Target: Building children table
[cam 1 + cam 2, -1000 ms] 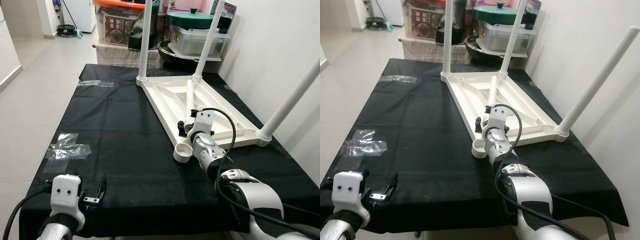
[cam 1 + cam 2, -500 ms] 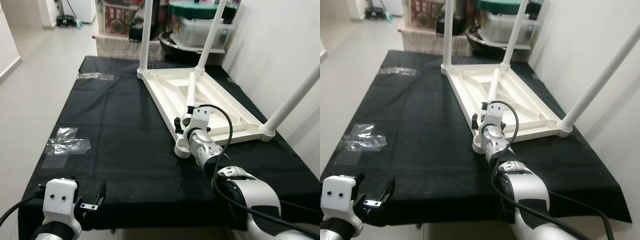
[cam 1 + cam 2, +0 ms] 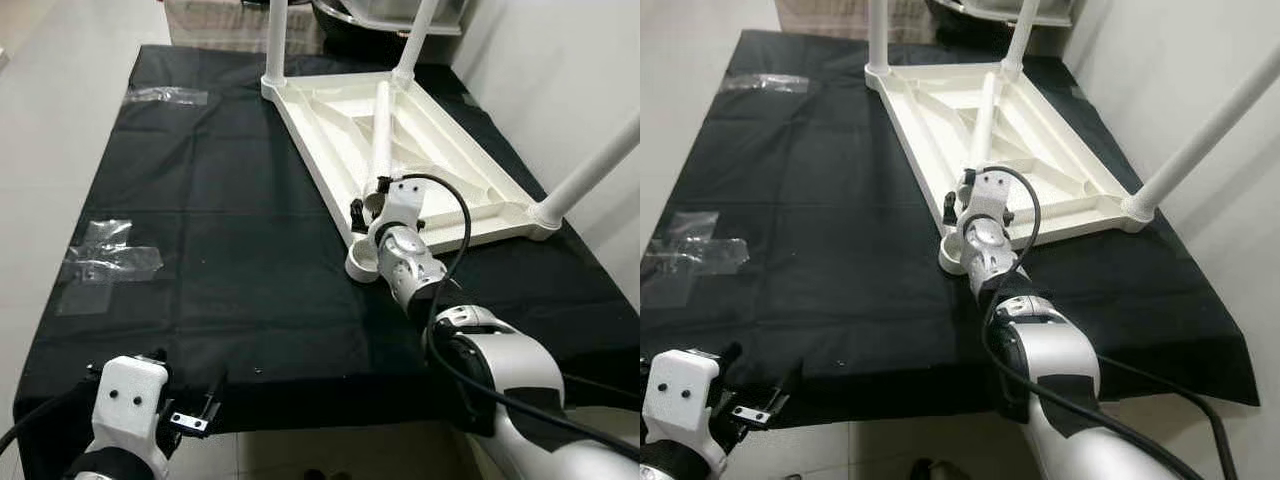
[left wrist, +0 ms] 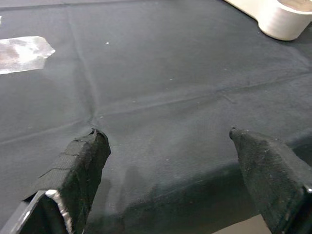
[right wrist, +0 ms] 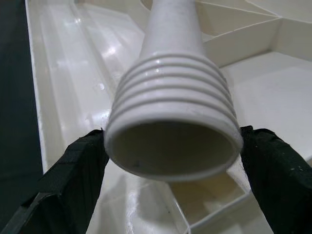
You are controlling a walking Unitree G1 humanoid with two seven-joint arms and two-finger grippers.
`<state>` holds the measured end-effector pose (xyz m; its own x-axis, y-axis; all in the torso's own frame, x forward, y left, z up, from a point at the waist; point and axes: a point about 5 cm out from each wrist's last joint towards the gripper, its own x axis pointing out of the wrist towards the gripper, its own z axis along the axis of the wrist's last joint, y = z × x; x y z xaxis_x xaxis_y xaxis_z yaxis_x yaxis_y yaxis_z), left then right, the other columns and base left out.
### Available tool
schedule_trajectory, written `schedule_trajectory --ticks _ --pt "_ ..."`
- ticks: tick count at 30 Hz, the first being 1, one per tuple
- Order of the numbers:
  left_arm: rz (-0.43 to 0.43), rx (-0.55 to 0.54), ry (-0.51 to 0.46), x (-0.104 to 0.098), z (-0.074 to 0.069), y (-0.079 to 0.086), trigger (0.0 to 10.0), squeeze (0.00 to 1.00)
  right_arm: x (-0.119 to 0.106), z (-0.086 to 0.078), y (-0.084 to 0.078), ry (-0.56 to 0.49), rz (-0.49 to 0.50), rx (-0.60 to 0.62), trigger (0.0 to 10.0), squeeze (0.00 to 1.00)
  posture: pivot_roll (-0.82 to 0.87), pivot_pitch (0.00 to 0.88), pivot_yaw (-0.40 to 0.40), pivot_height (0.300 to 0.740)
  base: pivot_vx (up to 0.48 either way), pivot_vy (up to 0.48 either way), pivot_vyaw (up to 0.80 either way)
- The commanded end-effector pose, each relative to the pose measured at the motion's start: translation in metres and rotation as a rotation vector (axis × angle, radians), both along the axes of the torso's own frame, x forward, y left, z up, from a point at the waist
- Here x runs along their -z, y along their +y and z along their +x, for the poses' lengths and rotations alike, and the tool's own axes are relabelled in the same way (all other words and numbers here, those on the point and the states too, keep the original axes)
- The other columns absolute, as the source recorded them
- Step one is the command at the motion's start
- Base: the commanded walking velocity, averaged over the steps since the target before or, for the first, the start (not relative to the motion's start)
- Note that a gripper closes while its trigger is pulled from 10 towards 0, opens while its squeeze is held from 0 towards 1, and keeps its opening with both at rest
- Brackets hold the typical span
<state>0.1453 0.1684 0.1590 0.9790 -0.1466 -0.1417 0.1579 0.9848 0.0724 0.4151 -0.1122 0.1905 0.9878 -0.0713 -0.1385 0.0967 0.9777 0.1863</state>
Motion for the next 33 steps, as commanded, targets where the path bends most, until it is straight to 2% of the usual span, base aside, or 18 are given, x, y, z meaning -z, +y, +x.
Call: schedule_trajectory --ticks 1,8,16,17,26,33 --pt "-0.004 0.008 0.030 0.002 -0.003 -0.003 10.0 0.00 0.010 -0.003 0.002 0.039 0.036 0.004 10.0 0.00 0.13 0.283 -0.172 0.740 0.000 0.000 0.00" --pt "-0.012 0.003 0.046 0.002 -0.007 -0.004 10.0 0.00 -0.007 0.000 0.015 -0.032 0.116 -0.009 10.0 0.00 0.13 0.298 -0.175 0.740 0.000 0.000 0.00" --pt "-0.011 0.004 0.057 0.001 -0.009 -0.005 10.0 0.00 -0.007 0.001 0.011 -0.032 0.132 0.008 10.0 0.00 0.13 0.304 -0.180 0.740 0.000 0.000 0.00" --pt "-0.011 0.002 0.062 0.001 -0.009 -0.005 10.0 0.00 -0.006 0.000 0.014 -0.037 0.159 0.001 0.0 0.00 0.13 0.304 -0.180 0.740 0.000 0.000 0.00" --pt "-0.012 0.001 0.065 0.002 -0.007 -0.007 10.0 0.00 -0.005 -0.001 0.016 -0.052 0.180 0.006 0.0 0.00 0.13 0.304 -0.180 0.740 0.000 0.000 0.00" --pt "-0.013 0.006 0.063 0.004 -0.002 -0.007 10.0 0.00 -0.012 0.000 0.016 -0.111 0.210 -0.003 0.0 0.00 0.11 0.283 -0.173 0.740 0.000 0.000 0.00"
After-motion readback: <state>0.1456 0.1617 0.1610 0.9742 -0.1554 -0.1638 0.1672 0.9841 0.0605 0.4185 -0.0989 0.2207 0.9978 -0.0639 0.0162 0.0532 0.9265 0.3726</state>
